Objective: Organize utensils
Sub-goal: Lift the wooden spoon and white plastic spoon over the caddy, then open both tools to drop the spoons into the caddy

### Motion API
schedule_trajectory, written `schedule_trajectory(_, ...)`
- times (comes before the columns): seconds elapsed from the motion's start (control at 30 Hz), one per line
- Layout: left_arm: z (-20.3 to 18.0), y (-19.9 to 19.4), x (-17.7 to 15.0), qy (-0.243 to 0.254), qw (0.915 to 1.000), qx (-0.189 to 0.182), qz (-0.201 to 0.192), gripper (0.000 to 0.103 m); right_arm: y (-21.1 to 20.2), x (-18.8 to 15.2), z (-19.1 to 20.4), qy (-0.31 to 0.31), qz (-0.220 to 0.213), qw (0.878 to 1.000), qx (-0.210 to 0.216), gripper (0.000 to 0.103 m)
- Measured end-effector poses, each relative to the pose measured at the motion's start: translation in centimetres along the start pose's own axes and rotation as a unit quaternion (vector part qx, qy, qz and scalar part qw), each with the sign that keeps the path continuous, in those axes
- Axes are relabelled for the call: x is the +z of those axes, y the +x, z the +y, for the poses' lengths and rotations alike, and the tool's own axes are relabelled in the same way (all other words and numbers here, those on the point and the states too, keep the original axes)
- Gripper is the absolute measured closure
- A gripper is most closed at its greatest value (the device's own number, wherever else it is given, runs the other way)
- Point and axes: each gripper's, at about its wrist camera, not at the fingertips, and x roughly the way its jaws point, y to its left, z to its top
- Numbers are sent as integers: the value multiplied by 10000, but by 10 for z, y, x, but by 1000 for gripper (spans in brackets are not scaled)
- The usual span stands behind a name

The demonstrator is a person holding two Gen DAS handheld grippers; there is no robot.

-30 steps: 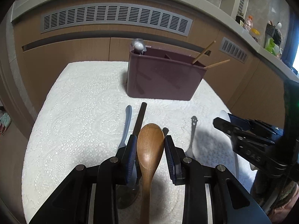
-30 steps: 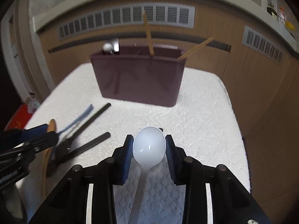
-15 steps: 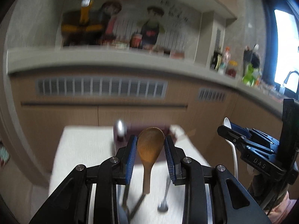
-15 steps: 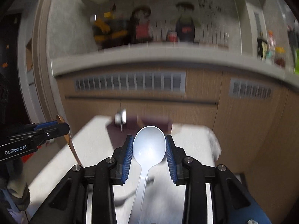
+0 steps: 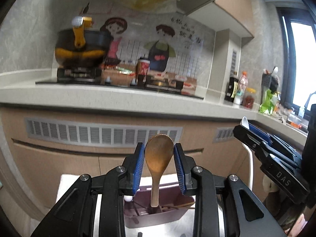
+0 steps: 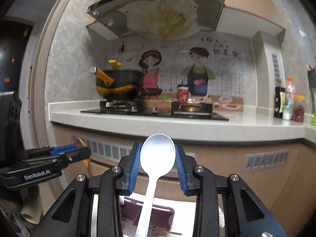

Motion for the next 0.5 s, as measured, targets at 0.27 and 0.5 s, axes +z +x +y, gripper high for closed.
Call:
schedule_trajectory(0.27,19,44,-22,-211,9993,28,296,72,55,-29,-5,140,367,9991,-163,71)
schedule_trajectory(0.5,25,69,-36,-316,9983,39,484,72,93,-53,-10,256,585,9972,-378,71)
